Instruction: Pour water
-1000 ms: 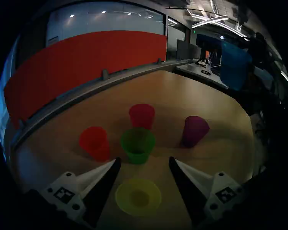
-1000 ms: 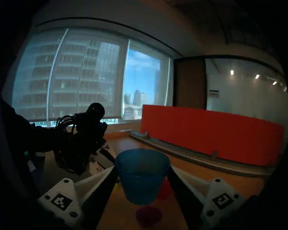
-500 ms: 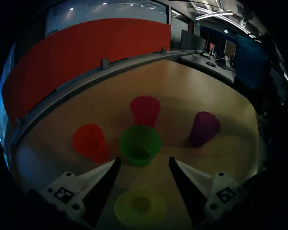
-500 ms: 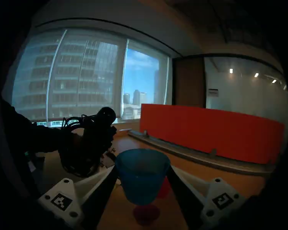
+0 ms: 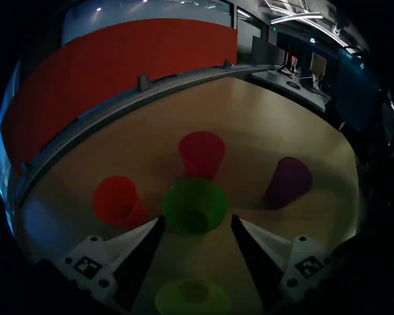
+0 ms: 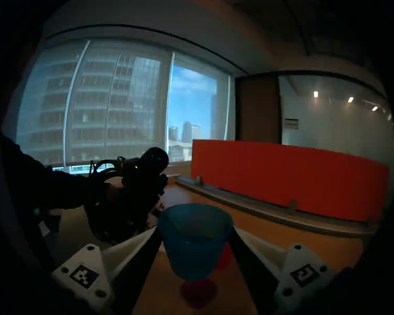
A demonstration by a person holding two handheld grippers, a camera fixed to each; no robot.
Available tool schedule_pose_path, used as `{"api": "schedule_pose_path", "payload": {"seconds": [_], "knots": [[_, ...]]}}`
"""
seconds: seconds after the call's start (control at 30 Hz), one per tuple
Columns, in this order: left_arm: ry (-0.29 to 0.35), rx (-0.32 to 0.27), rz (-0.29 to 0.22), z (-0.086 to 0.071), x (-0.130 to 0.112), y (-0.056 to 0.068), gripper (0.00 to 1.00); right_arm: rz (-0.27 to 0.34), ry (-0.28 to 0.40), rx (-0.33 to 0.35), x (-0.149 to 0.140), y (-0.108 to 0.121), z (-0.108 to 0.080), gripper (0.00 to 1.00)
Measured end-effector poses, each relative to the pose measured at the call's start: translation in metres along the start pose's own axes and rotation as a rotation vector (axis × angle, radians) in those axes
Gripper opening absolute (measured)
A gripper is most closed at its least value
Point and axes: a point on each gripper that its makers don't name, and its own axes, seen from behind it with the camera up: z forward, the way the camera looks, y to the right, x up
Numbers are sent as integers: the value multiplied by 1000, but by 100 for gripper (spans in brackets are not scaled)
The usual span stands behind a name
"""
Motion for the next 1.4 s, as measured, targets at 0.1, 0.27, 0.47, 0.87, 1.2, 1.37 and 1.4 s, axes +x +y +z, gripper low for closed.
{"api": "schedule_pose_path", "payload": {"seconds": [0.1,0.27,0.47,0.87,1.2,1.37,1.4], "knots": [[-2,2,-9,5,1,0,93,2,-2,-1,-1,1,0,90],[-3,11,-23,12,1,0,93,1,-6,-2,-2,2,1,90],[-5,31,-36,17,2,-3,93,0,-10,0,-2,1,3,90],[16,28,-79,18,5,1,87,2,-12,-2,-5,1,2,90],[38,5,-83,7,9,4,86,4,-10,-5,-4,1,0,90],[68,0,-75,-5,14,6,86,3,-9,-7,-2,0,-1,90],[77,-1,-73,-8,16,7,86,2,-10,-7,-1,0,-1,90]]}}
